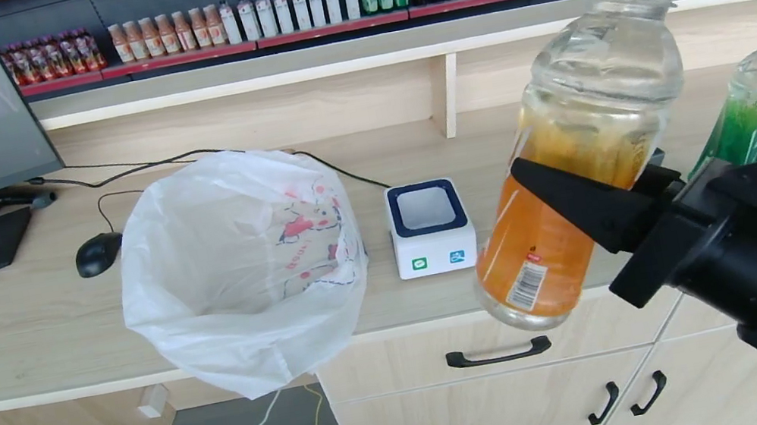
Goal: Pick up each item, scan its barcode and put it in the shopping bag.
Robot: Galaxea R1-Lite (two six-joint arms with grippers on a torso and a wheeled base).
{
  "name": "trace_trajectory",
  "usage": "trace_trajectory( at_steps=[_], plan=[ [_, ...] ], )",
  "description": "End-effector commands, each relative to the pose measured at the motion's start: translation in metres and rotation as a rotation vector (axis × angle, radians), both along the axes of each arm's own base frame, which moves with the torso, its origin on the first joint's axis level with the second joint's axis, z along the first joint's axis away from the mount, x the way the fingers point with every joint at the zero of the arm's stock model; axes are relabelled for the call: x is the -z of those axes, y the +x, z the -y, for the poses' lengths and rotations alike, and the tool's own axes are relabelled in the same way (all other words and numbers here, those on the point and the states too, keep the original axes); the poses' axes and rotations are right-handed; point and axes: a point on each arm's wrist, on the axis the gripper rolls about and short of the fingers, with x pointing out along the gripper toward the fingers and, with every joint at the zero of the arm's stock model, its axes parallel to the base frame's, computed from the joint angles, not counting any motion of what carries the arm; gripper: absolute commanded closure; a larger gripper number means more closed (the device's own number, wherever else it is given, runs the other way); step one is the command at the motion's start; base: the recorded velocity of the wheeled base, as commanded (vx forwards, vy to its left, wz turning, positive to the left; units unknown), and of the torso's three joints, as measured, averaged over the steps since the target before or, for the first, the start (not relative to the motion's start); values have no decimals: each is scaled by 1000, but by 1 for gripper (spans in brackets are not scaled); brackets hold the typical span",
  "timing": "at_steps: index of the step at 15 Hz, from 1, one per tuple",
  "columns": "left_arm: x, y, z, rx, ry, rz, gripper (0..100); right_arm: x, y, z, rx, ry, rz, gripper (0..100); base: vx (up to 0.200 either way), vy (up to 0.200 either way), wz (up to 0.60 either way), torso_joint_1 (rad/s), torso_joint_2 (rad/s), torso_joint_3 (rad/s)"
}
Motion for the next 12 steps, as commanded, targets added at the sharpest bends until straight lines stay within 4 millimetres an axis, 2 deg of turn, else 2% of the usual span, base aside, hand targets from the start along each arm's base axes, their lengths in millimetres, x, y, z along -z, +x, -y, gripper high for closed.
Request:
trace_trajectory(
  at_steps=[1,5,7,12],
  plan=[
    [0,0,0,-1,0,1,0,-3,3,15,68,4,19,100,0,0,0,0,0,0],
    [0,0,0,1,0,1,0,-5,24,33,222,-10,102,100,0,0,0,0,0,0],
    [0,0,0,-1,0,1,0,3,33,41,293,-35,135,100,0,0,0,0,0,0],
    [0,0,0,1,0,1,0,7,40,40,314,-34,155,100,0,0,0,0,0,0]
  ],
)
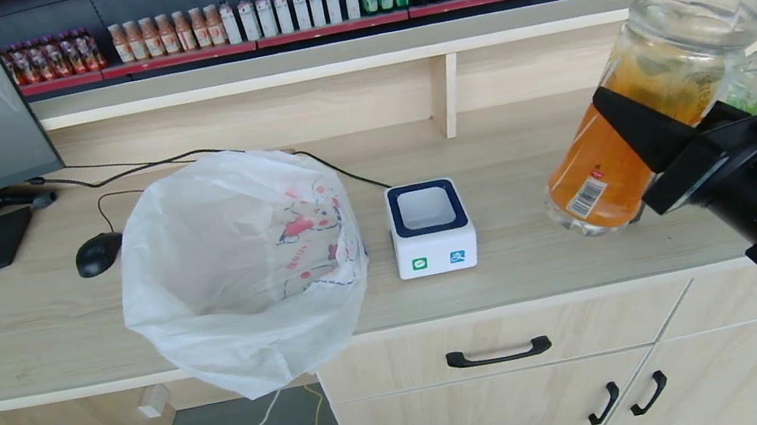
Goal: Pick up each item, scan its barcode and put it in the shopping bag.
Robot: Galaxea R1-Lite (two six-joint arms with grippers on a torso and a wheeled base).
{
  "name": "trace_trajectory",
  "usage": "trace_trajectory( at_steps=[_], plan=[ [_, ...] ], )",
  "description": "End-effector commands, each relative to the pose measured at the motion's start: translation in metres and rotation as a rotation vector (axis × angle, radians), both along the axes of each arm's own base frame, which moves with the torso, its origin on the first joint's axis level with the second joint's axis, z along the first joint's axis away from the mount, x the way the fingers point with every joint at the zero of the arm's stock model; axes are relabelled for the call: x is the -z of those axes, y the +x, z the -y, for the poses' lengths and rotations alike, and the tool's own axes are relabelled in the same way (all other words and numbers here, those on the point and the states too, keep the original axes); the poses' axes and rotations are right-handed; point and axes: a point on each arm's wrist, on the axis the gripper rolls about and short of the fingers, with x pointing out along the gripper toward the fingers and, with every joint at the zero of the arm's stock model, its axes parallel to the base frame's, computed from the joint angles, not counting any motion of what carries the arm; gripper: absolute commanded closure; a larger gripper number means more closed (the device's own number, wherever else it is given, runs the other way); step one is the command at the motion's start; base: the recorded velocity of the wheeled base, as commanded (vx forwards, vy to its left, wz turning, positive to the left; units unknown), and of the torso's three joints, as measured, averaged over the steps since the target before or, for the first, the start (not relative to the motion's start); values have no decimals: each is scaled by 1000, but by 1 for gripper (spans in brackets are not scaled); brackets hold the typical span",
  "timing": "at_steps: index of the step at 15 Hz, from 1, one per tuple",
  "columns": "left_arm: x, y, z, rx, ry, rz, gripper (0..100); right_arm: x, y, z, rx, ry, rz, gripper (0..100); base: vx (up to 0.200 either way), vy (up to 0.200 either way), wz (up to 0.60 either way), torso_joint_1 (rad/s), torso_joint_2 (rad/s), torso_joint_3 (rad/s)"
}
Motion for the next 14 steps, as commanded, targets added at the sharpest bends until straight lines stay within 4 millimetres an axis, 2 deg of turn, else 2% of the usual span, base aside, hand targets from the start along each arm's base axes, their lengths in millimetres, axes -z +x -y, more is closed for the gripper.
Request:
trace_trajectory(
  at_steps=[1,5,10,14],
  plan=[
    [0,0,0,1,0,0,0,4,8,0,22,-8,-9,100,0,0,0,0,0,0],
    [0,0,0,-1,0,-1,0,-1,14,10,73,8,13,100,0,0,0,0,0,0],
    [0,0,0,-1,-2,0,0,-1,19,8,77,8,14,100,0,0,0,0,0,0],
    [0,0,0,-2,-3,0,0,0,21,10,91,9,15,100,0,200,0,2,2,2]
  ],
)
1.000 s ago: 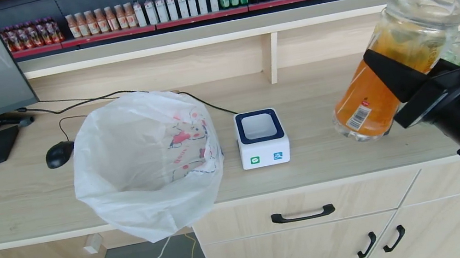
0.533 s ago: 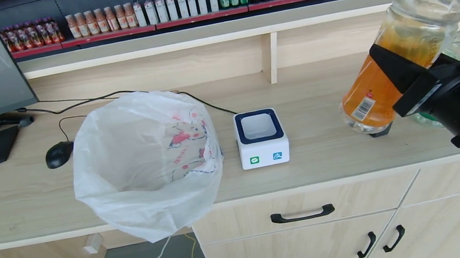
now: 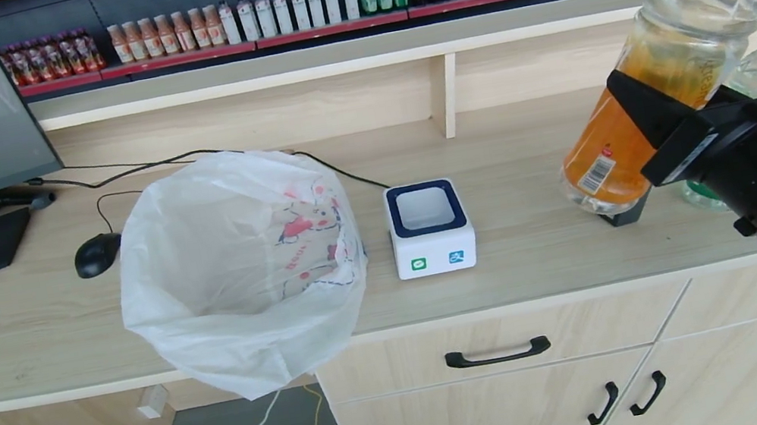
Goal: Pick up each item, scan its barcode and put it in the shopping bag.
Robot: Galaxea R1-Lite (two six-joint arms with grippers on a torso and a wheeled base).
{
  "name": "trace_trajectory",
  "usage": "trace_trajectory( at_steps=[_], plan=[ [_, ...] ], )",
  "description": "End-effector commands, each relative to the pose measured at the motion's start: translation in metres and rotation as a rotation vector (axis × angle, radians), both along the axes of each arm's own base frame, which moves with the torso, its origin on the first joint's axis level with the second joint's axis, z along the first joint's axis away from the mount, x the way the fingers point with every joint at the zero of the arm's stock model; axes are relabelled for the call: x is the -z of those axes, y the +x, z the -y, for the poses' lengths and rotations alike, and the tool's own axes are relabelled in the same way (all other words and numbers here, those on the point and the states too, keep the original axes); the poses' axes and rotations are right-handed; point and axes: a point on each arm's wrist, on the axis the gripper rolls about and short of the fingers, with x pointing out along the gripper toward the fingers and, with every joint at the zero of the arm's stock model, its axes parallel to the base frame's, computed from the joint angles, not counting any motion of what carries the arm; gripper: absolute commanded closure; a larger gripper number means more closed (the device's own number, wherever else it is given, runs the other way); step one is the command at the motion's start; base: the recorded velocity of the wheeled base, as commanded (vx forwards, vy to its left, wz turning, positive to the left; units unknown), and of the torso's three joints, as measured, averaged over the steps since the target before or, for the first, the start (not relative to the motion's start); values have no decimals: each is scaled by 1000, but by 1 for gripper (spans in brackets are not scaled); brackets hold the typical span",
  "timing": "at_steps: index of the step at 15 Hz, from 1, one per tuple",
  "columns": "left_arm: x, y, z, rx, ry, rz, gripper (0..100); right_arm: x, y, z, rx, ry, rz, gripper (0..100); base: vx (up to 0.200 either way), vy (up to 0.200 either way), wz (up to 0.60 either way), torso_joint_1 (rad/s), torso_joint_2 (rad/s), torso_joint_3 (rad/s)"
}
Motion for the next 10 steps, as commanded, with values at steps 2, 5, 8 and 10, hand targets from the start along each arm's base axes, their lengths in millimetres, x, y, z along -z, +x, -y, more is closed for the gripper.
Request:
trace_trajectory(
  at_steps=[2,5,8,10],
  plan=[
    [0,0,0,0,-1,0,0,2,2,-1,0,-5,-7,100,0,200,0,2,-5,7],
    [0,0,0,0,-1,-1,0,2,2,0,7,-8,-5,100,0,200,0,7,1,4],
    [0,0,0,3,2,0,0,7,1,1,-10,-44,-18,100,0,133,0,0,-3,2],
    [0,0,0,0,2,0,0,5,3,-1,-4,-59,-11,100,0,0,0,0,0,0]
  ],
)
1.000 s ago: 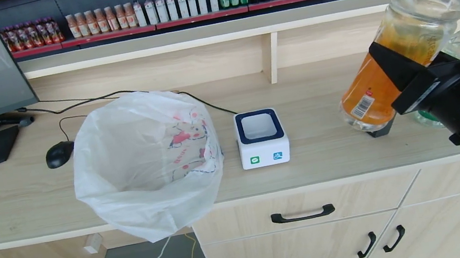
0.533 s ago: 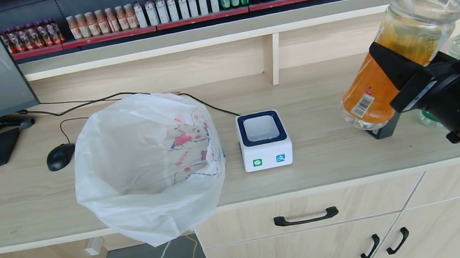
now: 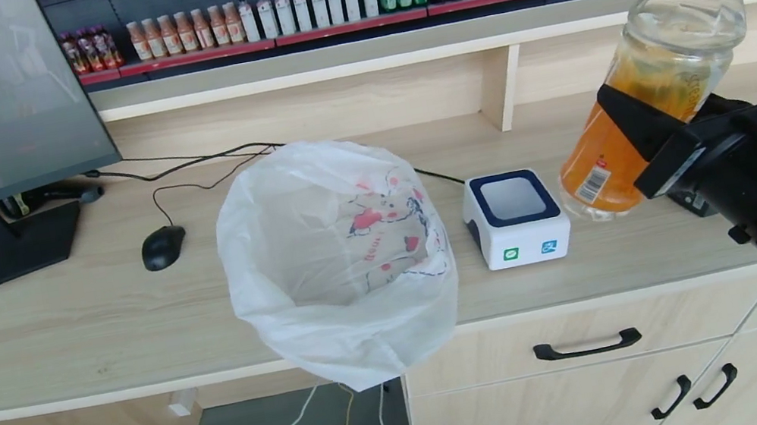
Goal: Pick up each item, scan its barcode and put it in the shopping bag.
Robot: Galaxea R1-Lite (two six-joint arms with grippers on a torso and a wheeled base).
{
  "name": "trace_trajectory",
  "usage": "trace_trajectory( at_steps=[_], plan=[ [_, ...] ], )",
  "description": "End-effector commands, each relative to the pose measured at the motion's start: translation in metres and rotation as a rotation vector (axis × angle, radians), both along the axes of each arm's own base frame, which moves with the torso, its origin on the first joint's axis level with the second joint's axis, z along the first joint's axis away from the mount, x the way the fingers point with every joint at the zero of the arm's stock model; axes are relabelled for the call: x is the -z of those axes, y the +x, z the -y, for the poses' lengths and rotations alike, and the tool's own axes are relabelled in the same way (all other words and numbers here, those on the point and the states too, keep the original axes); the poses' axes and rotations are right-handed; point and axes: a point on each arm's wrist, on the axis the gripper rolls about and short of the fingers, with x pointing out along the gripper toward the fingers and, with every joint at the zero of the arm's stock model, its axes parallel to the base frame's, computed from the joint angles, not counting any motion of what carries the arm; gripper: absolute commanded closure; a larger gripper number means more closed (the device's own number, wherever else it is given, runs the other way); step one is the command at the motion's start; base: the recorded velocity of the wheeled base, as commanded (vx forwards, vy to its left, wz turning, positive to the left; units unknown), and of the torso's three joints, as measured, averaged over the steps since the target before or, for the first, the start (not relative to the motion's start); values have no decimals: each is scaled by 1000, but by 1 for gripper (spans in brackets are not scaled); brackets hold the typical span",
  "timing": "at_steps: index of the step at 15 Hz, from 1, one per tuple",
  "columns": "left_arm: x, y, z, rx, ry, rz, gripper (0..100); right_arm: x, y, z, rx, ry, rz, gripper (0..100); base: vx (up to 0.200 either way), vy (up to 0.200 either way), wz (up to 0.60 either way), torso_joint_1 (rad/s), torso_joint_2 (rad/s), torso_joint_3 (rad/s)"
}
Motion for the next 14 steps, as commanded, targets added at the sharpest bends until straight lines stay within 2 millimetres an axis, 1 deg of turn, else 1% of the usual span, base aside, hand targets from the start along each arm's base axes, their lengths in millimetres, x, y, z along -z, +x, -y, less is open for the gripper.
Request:
trace_trajectory(
  at_steps=[1,2,3,4,5,6,8,10,14],
  plan=[
    [0,0,0,-1,0,-2,0,0,10,-7,-19,-20,13,100,0,0,0,0,0,0],
    [0,0,0,1,0,0,0,0,14,-9,-33,-35,36,100,0,0,0,0,0,0],
    [0,0,0,-1,0,0,0,0,15,-9,-32,-35,39,100,0,0,0,0,0,0],
    [0,0,0,-1,0,0,0,11,25,-13,-45,-91,23,100,0,0,0,0,0,0],
    [0,0,0,-1,0,0,0,14,27,-14,-63,-115,24,100,0,0,0,0,0,0],
    [0,0,0,-1,0,0,0,21,35,-14,-78,-173,22,100,0,0,0,0,0,0],
    [1,0,0,1,0,-2,0,20,61,-11,-97,-308,107,100,0,0,0,0,0,0],
    [0,0,0,1,0,0,0,18,84,-16,-123,-394,186,100,0,0,0,0,0,0],
    [0,0,0,-1,0,0,0,20,107,-24,-105,-492,264,100,0,0,0,0,0,0]
  ],
)
